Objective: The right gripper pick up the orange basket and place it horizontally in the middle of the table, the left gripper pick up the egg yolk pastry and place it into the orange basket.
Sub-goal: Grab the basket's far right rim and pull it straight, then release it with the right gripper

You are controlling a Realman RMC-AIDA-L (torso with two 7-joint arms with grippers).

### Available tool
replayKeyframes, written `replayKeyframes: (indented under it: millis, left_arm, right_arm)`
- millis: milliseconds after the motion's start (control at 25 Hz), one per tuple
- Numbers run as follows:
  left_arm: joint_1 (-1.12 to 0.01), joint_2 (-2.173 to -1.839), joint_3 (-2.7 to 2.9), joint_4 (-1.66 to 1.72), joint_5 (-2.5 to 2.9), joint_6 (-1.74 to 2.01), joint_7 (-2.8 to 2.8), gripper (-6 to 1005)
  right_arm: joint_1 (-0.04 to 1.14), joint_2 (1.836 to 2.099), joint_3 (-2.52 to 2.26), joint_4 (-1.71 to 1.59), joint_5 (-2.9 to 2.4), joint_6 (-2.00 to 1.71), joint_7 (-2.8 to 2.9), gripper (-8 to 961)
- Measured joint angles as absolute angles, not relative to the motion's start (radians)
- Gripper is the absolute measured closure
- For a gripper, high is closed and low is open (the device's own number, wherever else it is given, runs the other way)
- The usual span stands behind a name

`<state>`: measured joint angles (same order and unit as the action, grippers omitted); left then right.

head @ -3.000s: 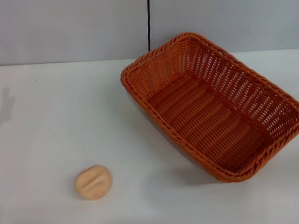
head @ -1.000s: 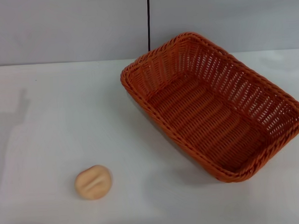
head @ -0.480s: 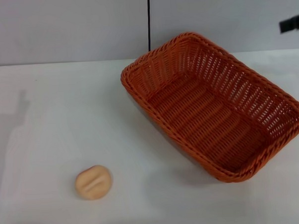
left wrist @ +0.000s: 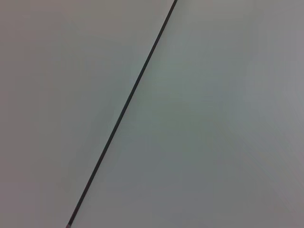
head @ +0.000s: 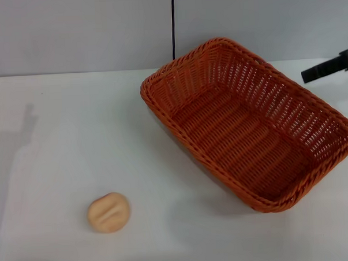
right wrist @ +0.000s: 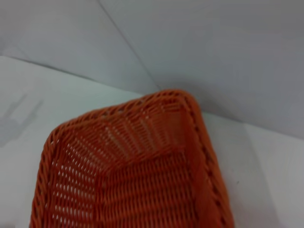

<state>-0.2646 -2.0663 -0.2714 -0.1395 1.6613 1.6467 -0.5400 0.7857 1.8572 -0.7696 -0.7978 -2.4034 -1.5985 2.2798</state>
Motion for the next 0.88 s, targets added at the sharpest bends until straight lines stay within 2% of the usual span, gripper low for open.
replayKeyframes:
  millis: [280, 760, 880]
  left_arm:
    - [-0.260, -2.066, -0.271, -0.140, 1.661, 1.644, -0.540, 155]
    - [-0.268, -2.068, -0.270, -0.143, 1.661, 1.634, -0.543, 155]
    - [-0.268, -2.068, -0.269, -0.143, 1.661, 1.630, -0.551, 156]
  right_arm:
    - [0.794, 1.859, -0.802, -0.747, -2.429, -1.552, 2.279, 291]
    - [0.798, 1.897, -0.873, -0.725, -2.469, -1.488, 2.267, 309]
    - [0.797, 1.903, -0.874, -0.725, -2.483, -1.481, 2.261, 435]
